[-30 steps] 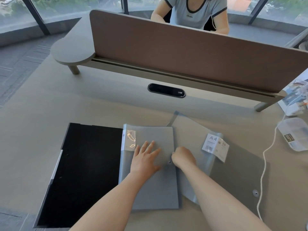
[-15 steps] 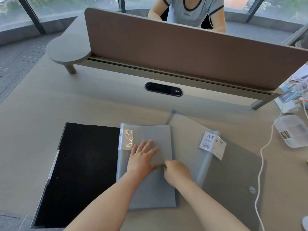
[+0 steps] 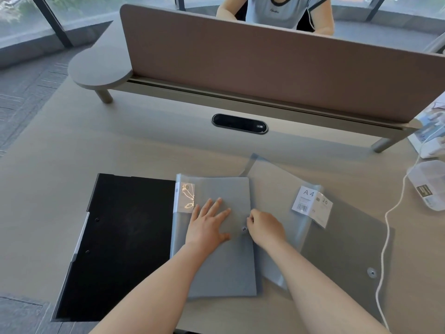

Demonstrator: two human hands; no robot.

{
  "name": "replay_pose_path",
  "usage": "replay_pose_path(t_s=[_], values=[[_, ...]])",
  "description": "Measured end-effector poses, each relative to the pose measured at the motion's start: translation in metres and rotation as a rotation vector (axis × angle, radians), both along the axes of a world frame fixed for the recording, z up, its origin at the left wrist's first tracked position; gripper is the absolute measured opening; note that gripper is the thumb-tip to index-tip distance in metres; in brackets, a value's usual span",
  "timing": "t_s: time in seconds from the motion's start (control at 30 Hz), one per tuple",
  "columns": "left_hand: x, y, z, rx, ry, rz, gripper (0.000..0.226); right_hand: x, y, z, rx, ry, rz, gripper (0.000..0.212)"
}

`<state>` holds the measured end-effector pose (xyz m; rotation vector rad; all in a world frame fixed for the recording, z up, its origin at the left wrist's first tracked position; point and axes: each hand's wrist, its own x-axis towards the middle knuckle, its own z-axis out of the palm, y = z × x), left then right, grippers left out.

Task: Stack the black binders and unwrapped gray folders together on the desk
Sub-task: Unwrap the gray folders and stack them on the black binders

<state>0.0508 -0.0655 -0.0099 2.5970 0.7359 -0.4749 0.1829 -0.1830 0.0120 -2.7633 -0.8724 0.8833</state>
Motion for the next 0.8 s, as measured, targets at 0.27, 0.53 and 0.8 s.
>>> replay_pose_path(t_s=[0.27,0.53,0.8], values=[[0.0,-0.001,0.002,0.003,0.003,0.004,0.075,-0.001,0.012,-0.006,0.079,-0.014,0.039,0.02],[-0.015,0.008,0.009,0.083,0.008,0.173,0.08,0.003,-0.004,-0.004,0.19,0.087,-0.169,0.024],[-0.041,0.024,0.024,0.06,-0.091,0.691,0.095,0.0,-0.008,0.003,0.127,0.116,-0.331,0.019]])
